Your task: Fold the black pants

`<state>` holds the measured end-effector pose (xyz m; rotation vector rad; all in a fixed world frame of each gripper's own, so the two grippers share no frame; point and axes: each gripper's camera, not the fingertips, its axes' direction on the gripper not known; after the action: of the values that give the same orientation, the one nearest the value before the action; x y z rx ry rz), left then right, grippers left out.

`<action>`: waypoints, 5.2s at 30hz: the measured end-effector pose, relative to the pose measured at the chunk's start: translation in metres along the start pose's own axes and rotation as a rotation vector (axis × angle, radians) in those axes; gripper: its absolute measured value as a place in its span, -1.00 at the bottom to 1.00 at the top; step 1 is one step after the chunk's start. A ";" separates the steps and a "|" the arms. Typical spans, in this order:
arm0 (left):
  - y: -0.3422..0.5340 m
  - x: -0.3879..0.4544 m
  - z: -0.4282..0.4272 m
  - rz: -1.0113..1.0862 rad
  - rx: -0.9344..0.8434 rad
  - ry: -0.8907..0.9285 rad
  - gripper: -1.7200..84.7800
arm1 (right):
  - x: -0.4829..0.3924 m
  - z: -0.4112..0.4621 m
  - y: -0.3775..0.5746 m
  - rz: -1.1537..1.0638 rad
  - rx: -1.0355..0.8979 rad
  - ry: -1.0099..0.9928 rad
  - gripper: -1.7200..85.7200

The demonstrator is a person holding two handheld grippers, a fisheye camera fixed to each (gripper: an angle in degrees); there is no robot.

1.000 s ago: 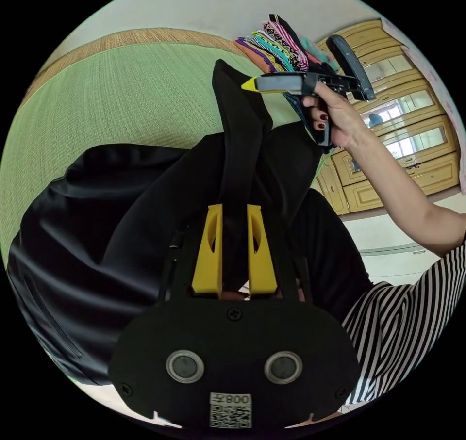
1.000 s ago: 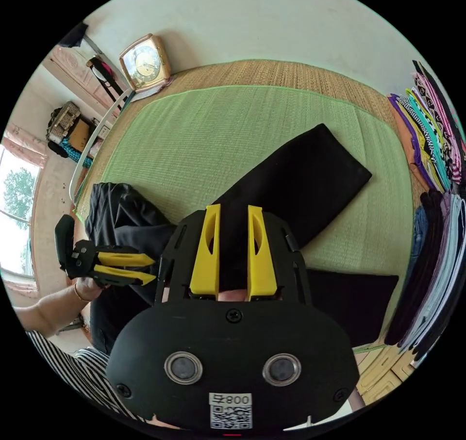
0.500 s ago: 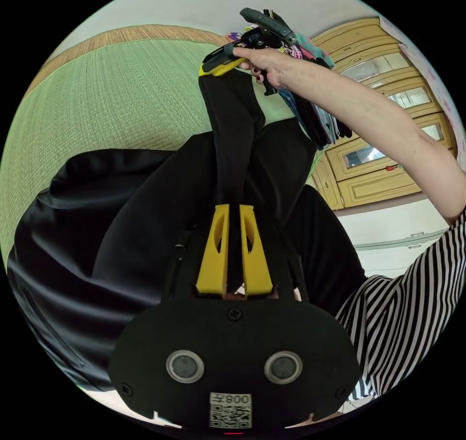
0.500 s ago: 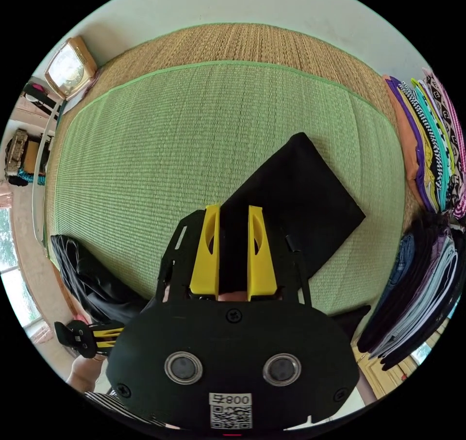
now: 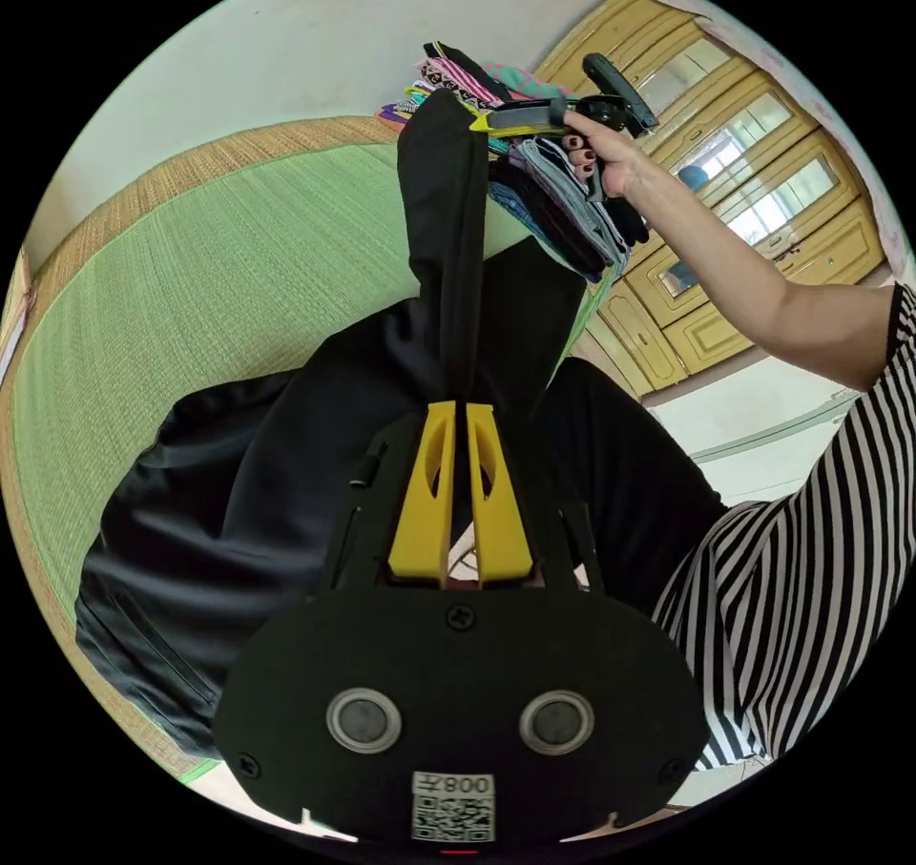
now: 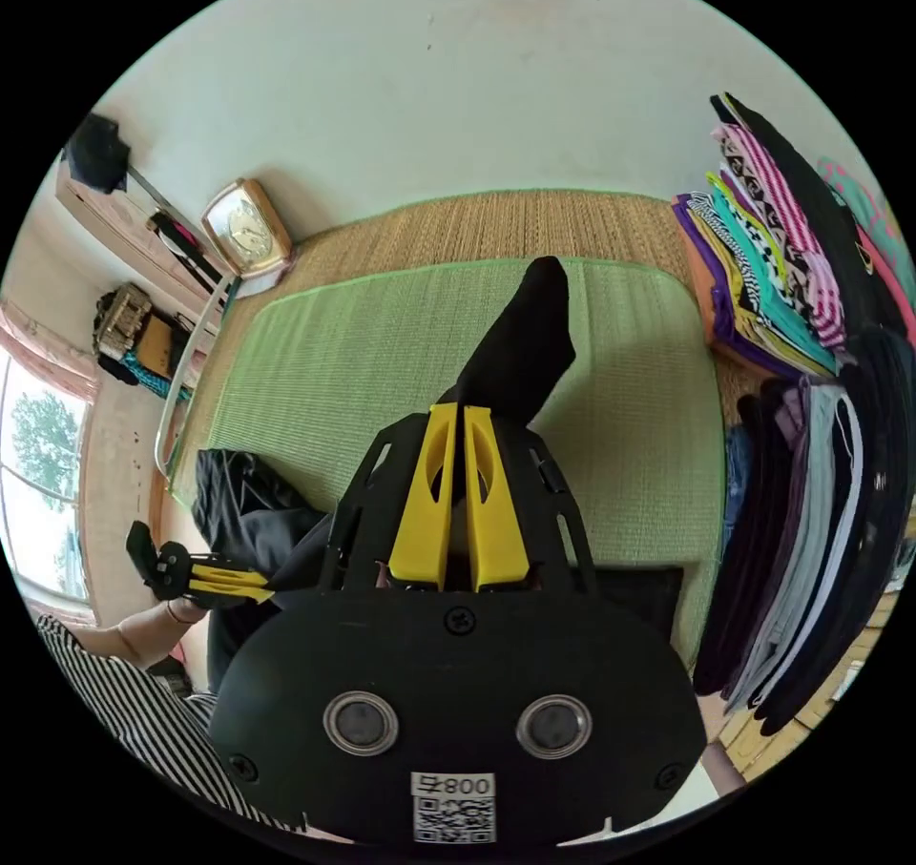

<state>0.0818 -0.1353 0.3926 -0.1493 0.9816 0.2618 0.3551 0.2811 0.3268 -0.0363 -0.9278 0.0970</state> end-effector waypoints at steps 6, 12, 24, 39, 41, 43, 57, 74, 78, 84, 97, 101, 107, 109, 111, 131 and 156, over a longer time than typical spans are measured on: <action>-0.013 0.025 0.069 0.110 -0.111 -0.094 -0.91 | 0.098 -0.046 0.130 0.191 0.103 -0.148 -0.95; -0.025 0.035 0.154 0.172 -0.286 -0.170 -0.91 | 0.184 -0.011 0.231 0.439 0.046 -0.241 -0.95; -0.049 0.019 0.242 0.114 -0.314 -0.132 -0.89 | 0.259 0.003 0.307 0.554 0.080 -0.333 -0.94; -0.106 0.010 0.289 0.157 -0.171 0.022 -0.83 | 0.328 -0.019 0.365 0.675 0.272 -0.385 -0.78; -0.135 0.009 0.302 0.186 -0.137 0.051 -0.81 | 0.337 -0.022 0.363 0.696 0.286 -0.378 -0.77; -0.169 0.011 0.319 0.224 -0.102 0.070 -0.80 | 0.344 -0.021 0.360 0.723 0.276 -0.341 -0.76; -0.346 0.031 0.499 0.340 -0.306 0.020 -0.79 | 0.347 0.002 0.352 0.728 0.158 -0.249 -0.76; -0.351 0.059 0.481 0.455 -0.192 0.009 -0.94 | 0.311 -0.029 0.363 0.552 0.231 -0.148 -0.91; -0.356 0.058 0.511 0.437 -0.302 -0.032 -0.94 | 0.335 -0.005 0.378 0.656 0.201 -0.247 -0.91; -0.358 0.065 0.514 0.462 -0.339 -0.103 -0.94 | 0.344 0.002 0.392 0.720 0.241 -0.351 -0.91; -0.350 0.064 0.456 0.400 -0.277 -0.129 -0.94 | 0.322 -0.002 0.382 0.750 0.247 -0.353 -0.94; -0.347 0.070 0.428 0.405 -0.248 -0.150 -0.94 | 0.309 -0.021 0.384 0.774 0.300 -0.305 -0.96; -0.339 0.083 0.376 0.407 -0.153 -0.120 -0.94 | 0.255 -0.026 0.320 0.552 0.239 -0.136 -0.96; -0.338 0.084 0.375 0.416 -0.211 -0.155 -0.95 | 0.244 -0.012 0.301 0.503 0.173 -0.076 -0.96; -0.334 0.080 0.367 0.406 -0.255 -0.162 -0.95 | 0.239 0.018 0.286 0.499 0.016 0.024 -0.96; -0.079 -0.088 -0.007 -0.353 0.017 -0.225 -0.80 | -0.003 0.078 0.130 -0.145 -0.063 -0.425 -0.83; 0.022 -0.071 -0.230 -0.263 0.261 -0.235 -0.94 | -0.244 0.179 -0.029 -0.518 -0.172 -0.382 -0.79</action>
<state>-0.1455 -0.1804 0.3253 -0.0077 0.7446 -0.0894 0.0681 0.2259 0.2417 0.0662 -1.2977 -0.4711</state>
